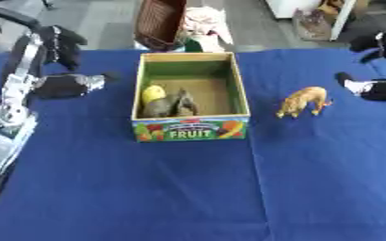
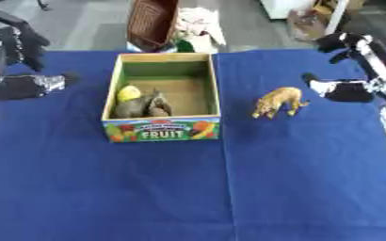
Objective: Pick up objects on the table and place them in the box.
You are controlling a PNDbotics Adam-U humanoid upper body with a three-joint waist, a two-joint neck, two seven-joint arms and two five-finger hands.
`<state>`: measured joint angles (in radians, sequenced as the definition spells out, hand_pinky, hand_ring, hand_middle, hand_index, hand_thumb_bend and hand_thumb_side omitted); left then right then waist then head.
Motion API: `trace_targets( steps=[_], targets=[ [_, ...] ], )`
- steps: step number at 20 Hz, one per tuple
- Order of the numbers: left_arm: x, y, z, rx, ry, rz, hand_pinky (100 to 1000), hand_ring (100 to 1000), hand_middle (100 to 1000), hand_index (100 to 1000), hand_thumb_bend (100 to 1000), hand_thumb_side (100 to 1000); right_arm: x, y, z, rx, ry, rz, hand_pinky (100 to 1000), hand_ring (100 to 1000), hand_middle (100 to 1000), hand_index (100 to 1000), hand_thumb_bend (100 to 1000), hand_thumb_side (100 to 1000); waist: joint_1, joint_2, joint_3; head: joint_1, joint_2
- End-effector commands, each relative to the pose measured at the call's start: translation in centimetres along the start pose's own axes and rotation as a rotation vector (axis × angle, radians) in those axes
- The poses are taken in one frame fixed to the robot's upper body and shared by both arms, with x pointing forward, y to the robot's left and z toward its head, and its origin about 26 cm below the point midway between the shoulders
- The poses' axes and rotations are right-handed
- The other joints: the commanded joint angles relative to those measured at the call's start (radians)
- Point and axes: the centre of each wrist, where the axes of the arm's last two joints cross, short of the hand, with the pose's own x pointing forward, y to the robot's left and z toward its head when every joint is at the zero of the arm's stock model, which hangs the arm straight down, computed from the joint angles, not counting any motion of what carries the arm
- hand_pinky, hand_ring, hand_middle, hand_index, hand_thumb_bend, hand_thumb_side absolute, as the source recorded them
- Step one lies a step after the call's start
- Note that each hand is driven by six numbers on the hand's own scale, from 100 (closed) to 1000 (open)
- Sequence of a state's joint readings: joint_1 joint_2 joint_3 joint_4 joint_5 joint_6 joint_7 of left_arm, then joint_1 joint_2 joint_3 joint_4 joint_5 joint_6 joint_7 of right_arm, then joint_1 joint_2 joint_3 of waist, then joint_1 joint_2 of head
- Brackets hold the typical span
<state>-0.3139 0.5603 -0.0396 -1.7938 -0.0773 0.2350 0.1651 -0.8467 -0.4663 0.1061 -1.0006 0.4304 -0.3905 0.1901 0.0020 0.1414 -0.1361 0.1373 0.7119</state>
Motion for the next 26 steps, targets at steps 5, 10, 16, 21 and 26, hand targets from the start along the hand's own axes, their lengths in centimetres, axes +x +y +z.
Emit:
trace_targets(
  steps=[5,10,16,21,26],
  targets=[
    [0.5,0.5,0.3,0.036,-0.020,0.024,462,453,447,599,824,178,-2.5,-1.1,0.1,0.124,0.020,0.115,698,830,749,798,412,100,0.000,-0.017,0.015,-0.006,0.002],
    [0.3,0.3,0.6,0.035,-0.012,0.040,462,453,447,599,824,177,-3.8,0.2,0.4,0.153,0.057,0.134,695,820,738,794,412,100,0.003,-0.018,0.023,-0.010,0.003],
    [0.2,0.1,0.8,0.032,-0.008,0.048,462,452,446,599,824,174,-4.4,2.0,0.4,0.177,0.088,0.168,694,816,732,792,412,100,0.006,-0.016,0.030,-0.017,0.004],
    [0.2,-0.1,0.8,0.027,-0.008,0.057,462,452,446,599,823,174,-4.4,3.6,0.1,0.188,0.103,0.194,693,815,728,791,411,100,0.011,-0.015,0.035,-0.021,0.004],
    [0.2,-0.2,0.8,0.025,-0.008,0.060,462,452,446,600,824,175,-4.3,4.8,0.0,0.183,0.113,0.220,692,813,724,791,411,100,0.016,-0.013,0.041,-0.025,0.004]
  ],
)
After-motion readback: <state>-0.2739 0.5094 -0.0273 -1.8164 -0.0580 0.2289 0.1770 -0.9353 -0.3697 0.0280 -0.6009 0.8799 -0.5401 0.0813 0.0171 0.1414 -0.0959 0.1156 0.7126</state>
